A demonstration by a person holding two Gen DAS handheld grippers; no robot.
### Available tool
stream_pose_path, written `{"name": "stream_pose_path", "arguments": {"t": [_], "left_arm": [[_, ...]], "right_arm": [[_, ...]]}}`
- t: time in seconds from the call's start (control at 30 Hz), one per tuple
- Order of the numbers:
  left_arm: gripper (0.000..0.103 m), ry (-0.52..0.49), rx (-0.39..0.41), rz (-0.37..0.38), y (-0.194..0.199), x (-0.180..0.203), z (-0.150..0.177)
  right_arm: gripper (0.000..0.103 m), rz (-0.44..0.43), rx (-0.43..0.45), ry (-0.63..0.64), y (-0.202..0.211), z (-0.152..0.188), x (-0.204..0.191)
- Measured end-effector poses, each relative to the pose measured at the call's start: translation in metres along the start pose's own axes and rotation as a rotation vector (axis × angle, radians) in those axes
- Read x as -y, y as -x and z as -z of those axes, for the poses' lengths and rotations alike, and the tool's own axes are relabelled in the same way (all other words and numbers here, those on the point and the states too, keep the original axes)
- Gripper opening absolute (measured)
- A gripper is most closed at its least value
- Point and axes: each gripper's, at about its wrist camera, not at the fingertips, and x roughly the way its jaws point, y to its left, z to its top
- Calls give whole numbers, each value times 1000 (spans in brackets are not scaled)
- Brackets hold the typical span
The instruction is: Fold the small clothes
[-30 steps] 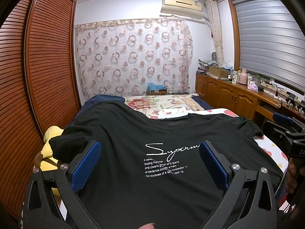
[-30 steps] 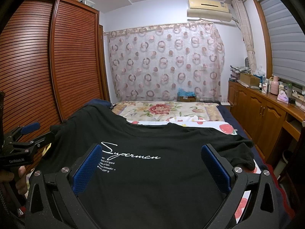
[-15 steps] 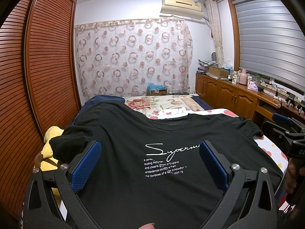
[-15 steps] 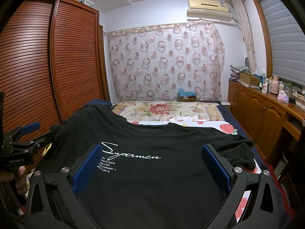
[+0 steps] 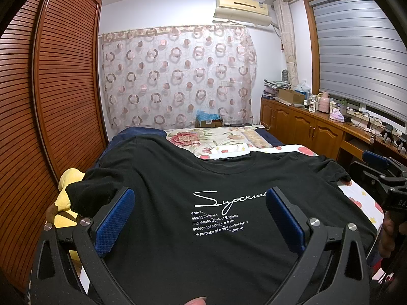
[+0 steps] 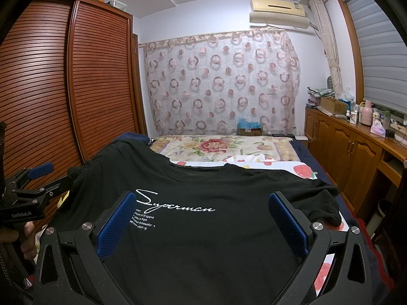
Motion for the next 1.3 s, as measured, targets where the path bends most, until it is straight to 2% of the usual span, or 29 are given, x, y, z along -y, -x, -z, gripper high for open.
{"name": "stream_pose_path", "arguments": {"t": [0.43, 0.67, 1.0, 1.17, 1.3], "left_arm": [[103, 3, -4, 3, 0, -3, 0], [103, 15, -71, 20, -11, -12, 10], [103, 22, -160, 16, -29, -57, 33], [98, 63, -188, -49, -28, -101, 39], [93, 76, -214, -67, -33, -127, 44]], "right_arm": [[103, -2, -3, -3, -1, -1, -1], [103, -36, -33, 7, -12, 0, -7], [103, -106, -104, 28, -46, -3, -3], [103, -125, -144, 52, -61, -9, 2], [103, -137, -166, 65, -73, -15, 4]]}}
